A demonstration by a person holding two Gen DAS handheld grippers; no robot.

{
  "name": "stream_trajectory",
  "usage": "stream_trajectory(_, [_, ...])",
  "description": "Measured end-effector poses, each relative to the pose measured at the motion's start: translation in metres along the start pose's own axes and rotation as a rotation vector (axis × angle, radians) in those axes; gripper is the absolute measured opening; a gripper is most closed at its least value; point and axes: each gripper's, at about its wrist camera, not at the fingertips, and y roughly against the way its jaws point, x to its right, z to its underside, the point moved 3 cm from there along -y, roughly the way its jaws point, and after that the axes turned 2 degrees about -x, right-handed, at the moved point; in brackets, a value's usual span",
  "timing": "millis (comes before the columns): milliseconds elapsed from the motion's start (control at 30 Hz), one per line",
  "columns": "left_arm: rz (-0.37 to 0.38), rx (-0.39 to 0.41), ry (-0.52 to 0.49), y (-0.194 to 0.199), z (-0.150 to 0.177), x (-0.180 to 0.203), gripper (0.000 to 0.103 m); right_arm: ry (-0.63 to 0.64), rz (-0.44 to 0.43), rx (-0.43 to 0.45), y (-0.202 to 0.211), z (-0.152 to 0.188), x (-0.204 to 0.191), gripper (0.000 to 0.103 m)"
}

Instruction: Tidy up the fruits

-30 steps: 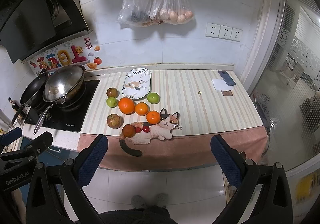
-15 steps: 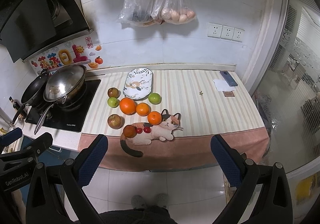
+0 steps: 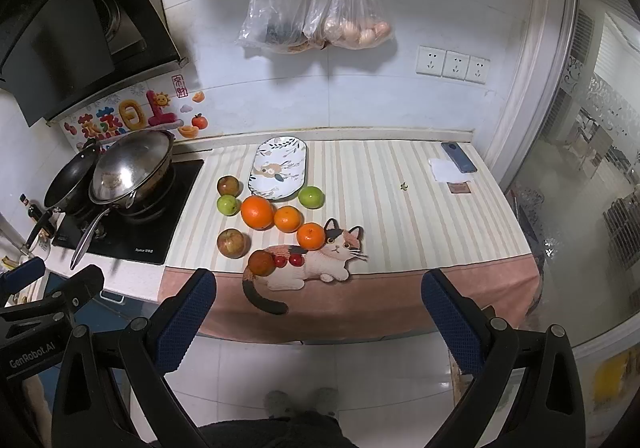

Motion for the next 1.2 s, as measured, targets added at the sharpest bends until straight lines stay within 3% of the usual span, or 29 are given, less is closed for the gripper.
stream_trajectory(367, [-0.003,0.008,0.01,-0.005,0.004,-0.009,0.103,-0.028,-0.022,0.006,-0.005,0.002,-0.008,0.103])
stream_trajectory(633, [-0.033,-0.008,0.061,-0.068,-0.024,-0.048,0.103,-0.114,-0.066,-0.017,-0.057,-0.008,-0.016,0.103])
stream_trajectory(933, [0.016,-0.227,0.093,-0.187,-0.063,-0.067,0.103,-0.174,-0.122,-0.204,-0.193,-0.018,-0.015,0.103])
stream_trajectory(1200, [0.069,-0.418,0.094,-0.311,-0.111,-0.024,0.103,-0.188,-0.207,-0.424,-0.365,-0.029,-0.002,0.101])
